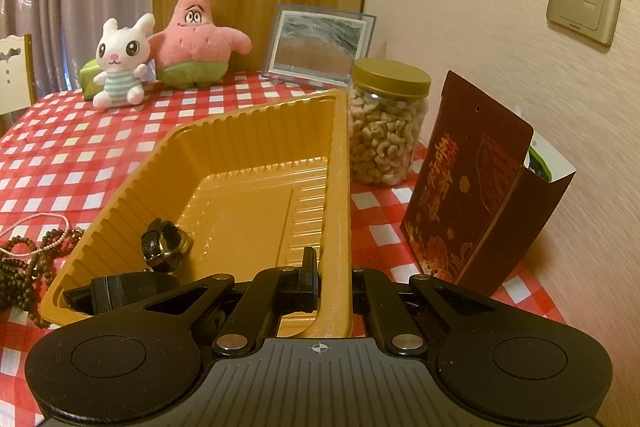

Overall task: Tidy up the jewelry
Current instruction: 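Move the open left tool back to the jewelry pile, then grasp the white pearl necklace from the pile with the left tool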

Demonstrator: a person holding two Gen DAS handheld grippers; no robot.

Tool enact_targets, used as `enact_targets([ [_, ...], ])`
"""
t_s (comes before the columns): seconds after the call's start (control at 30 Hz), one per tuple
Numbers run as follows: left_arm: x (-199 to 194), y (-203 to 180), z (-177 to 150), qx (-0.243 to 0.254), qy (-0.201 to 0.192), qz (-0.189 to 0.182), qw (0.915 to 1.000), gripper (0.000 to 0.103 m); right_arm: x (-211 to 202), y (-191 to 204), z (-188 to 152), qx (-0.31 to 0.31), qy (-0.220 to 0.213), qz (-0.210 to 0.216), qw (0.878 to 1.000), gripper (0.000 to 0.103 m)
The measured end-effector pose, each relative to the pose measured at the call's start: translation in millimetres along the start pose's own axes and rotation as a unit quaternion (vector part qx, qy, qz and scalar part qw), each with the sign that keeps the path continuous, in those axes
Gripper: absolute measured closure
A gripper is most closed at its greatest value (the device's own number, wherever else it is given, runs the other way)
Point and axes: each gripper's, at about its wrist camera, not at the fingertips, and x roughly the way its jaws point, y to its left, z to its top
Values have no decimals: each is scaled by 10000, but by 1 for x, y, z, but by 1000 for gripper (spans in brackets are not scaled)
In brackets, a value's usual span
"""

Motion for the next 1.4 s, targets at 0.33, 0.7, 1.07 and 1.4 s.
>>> enact_targets([
  [0.33,26,-29,14,596,313,-356,9971,81,0,-1,0,-1,1,3,10000,100],
  [0.7,35,-29,20,600,317,-449,9967,103,0,0,0,9,5,3,10000,99],
  [1.07,-12,12,38,-492,-348,-477,9970,103,-1,0,0,6,4,5,10000,99],
  [1.4,4,-16,32,478,129,-485,9976,94,-2,-1,0,23,8,4,10000,99],
])
